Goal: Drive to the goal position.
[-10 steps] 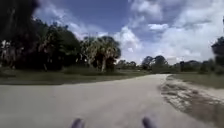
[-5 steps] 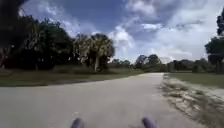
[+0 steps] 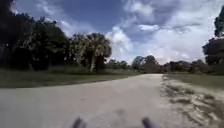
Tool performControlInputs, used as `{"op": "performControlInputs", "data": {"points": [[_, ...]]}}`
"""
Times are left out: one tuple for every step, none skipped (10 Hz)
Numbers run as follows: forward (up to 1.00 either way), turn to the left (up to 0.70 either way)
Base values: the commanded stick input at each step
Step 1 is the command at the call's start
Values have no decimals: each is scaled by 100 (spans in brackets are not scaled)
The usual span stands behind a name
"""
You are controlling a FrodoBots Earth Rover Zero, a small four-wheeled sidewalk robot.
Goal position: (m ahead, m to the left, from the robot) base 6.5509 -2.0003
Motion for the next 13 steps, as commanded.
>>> {"op": "performControlInputs", "data": {"points": [[69, 3], [69, 3], [69, 3], [69, -26], [69, -33], [69, -27], [69, -9], [69, 3], [69, -20], [69, -34], [69, -12], [69, 3], [69, 3]]}}
